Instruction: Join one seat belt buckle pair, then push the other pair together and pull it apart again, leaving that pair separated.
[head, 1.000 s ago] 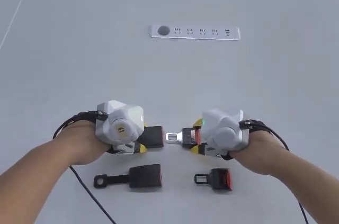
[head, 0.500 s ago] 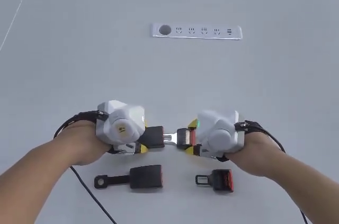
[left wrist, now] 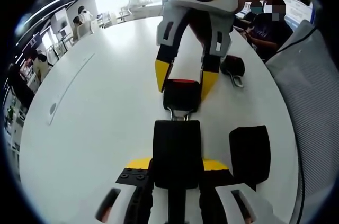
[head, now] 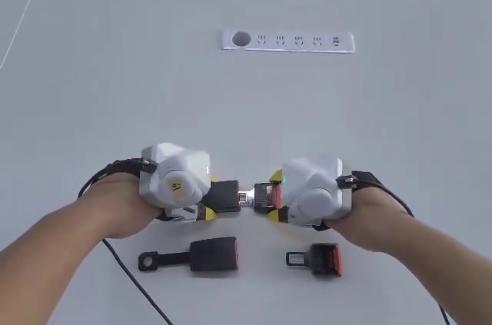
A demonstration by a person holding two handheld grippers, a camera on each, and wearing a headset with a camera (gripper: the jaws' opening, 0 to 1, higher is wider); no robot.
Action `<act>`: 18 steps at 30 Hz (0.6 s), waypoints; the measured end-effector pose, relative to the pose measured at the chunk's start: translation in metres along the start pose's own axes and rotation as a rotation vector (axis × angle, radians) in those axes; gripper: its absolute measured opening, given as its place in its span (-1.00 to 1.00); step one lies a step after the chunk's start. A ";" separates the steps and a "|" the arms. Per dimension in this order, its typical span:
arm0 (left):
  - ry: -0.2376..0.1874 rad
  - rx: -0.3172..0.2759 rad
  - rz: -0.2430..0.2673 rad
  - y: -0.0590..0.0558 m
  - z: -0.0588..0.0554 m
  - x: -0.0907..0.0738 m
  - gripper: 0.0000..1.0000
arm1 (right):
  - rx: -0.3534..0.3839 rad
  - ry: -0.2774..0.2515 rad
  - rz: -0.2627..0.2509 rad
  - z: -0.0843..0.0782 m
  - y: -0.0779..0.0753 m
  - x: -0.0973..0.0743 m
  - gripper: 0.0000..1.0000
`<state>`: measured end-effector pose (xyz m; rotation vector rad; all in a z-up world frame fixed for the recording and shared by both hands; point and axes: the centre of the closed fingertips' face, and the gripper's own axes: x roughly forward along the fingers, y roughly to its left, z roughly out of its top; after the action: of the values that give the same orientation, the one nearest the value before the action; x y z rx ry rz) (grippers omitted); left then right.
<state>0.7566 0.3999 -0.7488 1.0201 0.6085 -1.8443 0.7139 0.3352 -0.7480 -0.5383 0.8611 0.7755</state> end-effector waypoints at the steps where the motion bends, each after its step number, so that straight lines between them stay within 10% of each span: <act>1: -0.003 -0.001 -0.002 0.000 0.000 0.000 -0.34 | -0.006 -0.001 -0.004 0.001 0.000 0.000 -0.37; 18: -0.007 0.015 -0.013 -0.001 -0.001 -0.001 -0.34 | -0.011 -0.001 0.001 0.019 0.002 0.010 -0.41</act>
<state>0.7564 0.4011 -0.7488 1.0220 0.5994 -1.8657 0.7252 0.3530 -0.7461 -0.5474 0.8566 0.7815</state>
